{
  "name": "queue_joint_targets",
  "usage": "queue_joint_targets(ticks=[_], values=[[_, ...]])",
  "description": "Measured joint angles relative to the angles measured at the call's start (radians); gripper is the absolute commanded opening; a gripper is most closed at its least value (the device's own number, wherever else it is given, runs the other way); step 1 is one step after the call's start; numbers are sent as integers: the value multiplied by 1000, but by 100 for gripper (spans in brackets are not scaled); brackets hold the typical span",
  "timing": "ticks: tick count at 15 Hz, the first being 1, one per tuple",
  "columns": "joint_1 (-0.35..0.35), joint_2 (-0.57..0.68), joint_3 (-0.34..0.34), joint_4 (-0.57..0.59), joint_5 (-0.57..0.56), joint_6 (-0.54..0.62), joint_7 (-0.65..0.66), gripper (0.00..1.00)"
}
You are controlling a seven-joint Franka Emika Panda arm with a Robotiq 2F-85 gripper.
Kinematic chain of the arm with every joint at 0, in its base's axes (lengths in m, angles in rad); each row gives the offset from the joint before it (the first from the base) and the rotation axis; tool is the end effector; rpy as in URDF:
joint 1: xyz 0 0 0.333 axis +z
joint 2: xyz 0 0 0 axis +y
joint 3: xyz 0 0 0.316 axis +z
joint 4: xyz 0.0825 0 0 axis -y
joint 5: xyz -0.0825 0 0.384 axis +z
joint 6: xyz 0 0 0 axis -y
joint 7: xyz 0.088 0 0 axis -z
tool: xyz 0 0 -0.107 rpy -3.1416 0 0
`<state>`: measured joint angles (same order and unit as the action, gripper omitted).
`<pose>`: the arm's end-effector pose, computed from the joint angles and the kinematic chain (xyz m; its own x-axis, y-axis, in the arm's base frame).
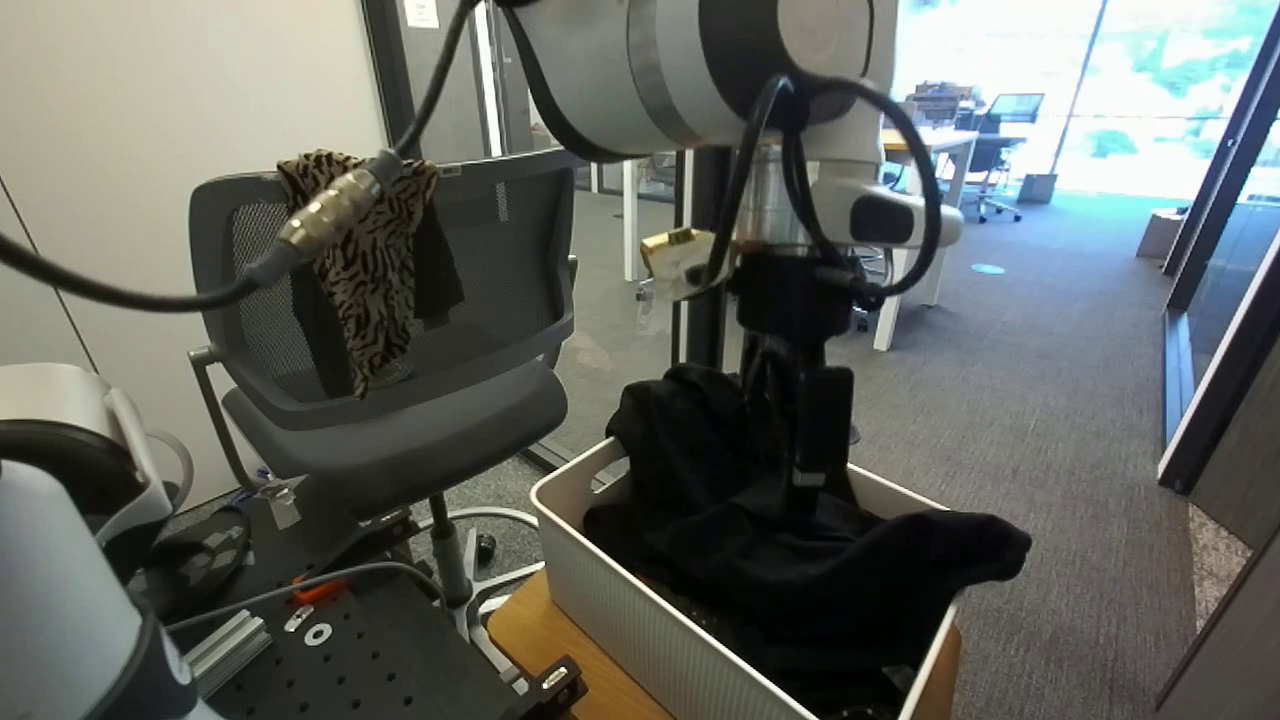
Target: Remove the black shirt from the bin and hang it on the back of the chair
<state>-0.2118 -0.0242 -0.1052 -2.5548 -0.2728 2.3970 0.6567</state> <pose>0.4136 -0.1377 0.2660 0.7228 -0.6906 -0.0247 -0.6715 -0.7103 0.2111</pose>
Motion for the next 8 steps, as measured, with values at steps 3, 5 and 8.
queue_joint_targets(ticks=[3, 5, 8], values=[[3, 116, -16, 32, -1, 88, 70, 100], [16, 189, -33, 77, -1, 131, 80, 100], [40, 285, -59, 159, 0, 179, 76, 100]])
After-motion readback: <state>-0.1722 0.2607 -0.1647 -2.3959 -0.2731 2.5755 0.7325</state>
